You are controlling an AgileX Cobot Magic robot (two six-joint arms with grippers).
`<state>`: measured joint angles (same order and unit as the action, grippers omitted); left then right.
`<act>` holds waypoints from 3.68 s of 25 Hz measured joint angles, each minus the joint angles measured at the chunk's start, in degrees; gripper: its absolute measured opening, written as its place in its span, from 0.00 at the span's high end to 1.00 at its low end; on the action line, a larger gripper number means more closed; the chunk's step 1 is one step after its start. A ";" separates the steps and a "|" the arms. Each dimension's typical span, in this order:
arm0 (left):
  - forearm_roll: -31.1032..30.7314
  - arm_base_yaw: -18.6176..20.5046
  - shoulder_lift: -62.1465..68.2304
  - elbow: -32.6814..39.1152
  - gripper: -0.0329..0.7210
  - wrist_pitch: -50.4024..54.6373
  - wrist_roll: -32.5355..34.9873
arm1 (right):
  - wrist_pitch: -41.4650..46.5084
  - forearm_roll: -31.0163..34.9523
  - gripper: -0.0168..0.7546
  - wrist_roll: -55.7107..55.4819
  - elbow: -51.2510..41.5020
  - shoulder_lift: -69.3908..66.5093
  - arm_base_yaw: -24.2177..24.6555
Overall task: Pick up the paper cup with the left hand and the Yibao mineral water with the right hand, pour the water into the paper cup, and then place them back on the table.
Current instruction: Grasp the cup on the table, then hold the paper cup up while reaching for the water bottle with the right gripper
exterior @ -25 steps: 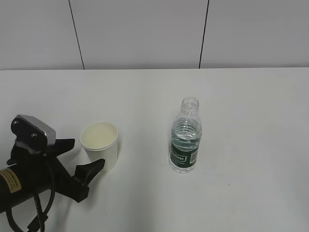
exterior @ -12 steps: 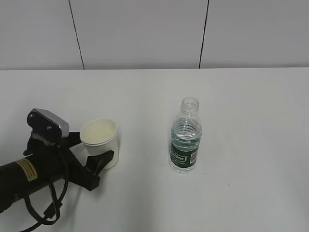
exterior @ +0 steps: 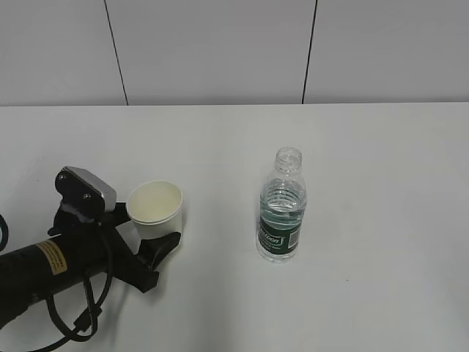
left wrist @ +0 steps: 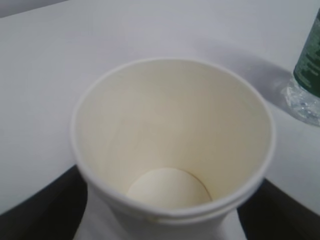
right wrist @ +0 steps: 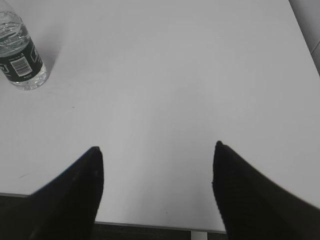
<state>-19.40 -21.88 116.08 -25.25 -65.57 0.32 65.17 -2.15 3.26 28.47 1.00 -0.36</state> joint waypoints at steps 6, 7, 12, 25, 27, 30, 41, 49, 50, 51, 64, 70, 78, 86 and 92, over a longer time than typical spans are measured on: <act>-1.58 0.00 0.31 -1.62 0.17 0.01 -0.32 | 0.00 0.00 0.33 0.00 0.00 0.00 0.00; -1.93 0.00 0.31 -1.85 0.17 0.01 -0.32 | 0.00 0.00 0.33 0.00 0.00 0.00 0.00; -2.15 0.00 0.38 -2.13 0.19 0.01 0.00 | 0.00 0.00 0.33 0.00 0.00 0.00 0.00; -3.29 0.00 0.38 -2.13 0.32 -0.05 0.00 | 0.00 0.00 0.33 0.00 0.00 0.00 0.00; -4.99 0.00 0.38 -2.13 0.33 -0.05 -0.32 | 0.00 0.00 0.33 0.00 0.00 0.00 0.00; -8.13 0.00 0.38 -2.13 0.33 -0.05 -2.05 | 0.00 0.00 0.33 0.00 0.00 0.00 0.00; -23.45 7.15 -2.85 -3.14 0.34 0.04 -12.72 | 0.00 0.00 0.33 0.00 0.00 0.00 0.00; -41.70 13.65 -2.91 -8.92 0.34 0.04 -20.85 | 0.00 0.00 0.33 0.00 0.00 0.00 0.00; -42.97 13.91 -2.91 -9.77 0.34 0.04 -21.38 | 0.00 0.00 0.33 0.00 0.00 0.00 0.00; -44.05 13.97 -2.91 -10.60 0.34 0.04 -21.68 | 0.00 0.00 0.33 0.00 0.00 0.00 0.00; -53.54 14.04 -2.91 -12.97 0.36 2.78 -22.24 | 0.00 0.00 0.33 0.00 0.00 0.00 0.00; -54.41 14.04 -2.91 -13.41 0.36 2.99 -18.90 | 0.00 0.00 0.33 0.00 0.00 0.00 0.00; -55.35 14.04 -2.91 -13.82 0.36 3.84 -17.98 | 0.00 -1.76 0.33 0.00 0.00 0.00 0.00; -55.37 14.04 -2.91 -13.82 0.37 2.77 -17.98 | 0.00 -2.13 0.34 0.00 0.00 0.00 0.00; -55.37 14.04 -2.91 -13.82 0.37 2.72 -17.98 | 0.00 -2.25 0.35 0.00 0.00 0.00 0.00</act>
<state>-74.77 -7.84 113.18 -39.07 -62.85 -17.66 65.17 -4.40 3.26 28.47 1.00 -0.36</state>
